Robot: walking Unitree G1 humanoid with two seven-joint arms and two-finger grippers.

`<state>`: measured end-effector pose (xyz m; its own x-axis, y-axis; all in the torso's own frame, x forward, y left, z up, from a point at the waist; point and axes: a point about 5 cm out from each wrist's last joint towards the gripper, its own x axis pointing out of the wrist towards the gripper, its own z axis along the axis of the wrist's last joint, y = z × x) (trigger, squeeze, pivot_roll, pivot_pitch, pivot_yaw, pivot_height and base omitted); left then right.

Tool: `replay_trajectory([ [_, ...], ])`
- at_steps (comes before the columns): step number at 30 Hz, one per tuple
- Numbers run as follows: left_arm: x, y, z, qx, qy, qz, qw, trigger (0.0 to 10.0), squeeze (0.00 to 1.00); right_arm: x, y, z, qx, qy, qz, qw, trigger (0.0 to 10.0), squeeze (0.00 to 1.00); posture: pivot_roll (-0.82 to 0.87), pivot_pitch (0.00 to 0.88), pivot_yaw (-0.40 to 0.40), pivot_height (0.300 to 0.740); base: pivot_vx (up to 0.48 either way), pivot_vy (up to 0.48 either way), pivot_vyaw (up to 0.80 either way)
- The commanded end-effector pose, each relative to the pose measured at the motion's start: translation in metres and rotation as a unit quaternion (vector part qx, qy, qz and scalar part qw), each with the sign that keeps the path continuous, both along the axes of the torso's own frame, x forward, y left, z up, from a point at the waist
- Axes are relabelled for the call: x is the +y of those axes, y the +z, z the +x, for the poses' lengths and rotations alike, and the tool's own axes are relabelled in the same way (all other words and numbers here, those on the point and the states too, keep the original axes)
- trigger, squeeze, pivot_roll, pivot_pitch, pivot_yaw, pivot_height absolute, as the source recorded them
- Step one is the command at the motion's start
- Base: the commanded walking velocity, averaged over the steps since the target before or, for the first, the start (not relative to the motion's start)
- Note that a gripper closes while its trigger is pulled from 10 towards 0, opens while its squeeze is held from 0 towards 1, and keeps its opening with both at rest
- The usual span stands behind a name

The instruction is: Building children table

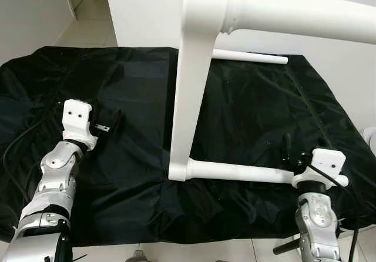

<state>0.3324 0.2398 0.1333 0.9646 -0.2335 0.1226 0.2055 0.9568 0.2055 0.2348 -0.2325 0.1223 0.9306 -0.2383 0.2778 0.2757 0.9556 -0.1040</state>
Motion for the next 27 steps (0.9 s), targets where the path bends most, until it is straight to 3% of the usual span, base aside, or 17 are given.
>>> replay_trajectory([
  [1, 0.006, 0.004, 0.001, -0.016, 0.049, -0.004, 0.999, 10.0, 0.0, 0.0, 0.001, 0.0, 0.001, -0.002, 0.002, 1.0, 10.0, 0.0, 0.1, 0.0, -0.038, 0.74, 0.0, 0.0, 0.0],
  [8, 0.008, 0.011, 0.002, -0.024, 0.059, 0.0, 0.998, 10.0, 0.0, 0.001, 0.006, 0.001, -0.003, 0.006, -0.001, 1.0, 10.0, 0.0, 0.1, 0.0, -0.049, 0.74, 0.0, 0.0, 0.0],
  [27, 0.018, 0.014, -0.001, -0.026, 0.085, 0.006, 0.996, 10.0, 0.0, -0.001, 0.005, 0.0, 0.017, 0.014, -0.011, 1.0, 10.0, 0.0, 0.11, 0.0, -0.065, 0.74, 0.0, -0.353, 0.0],
])
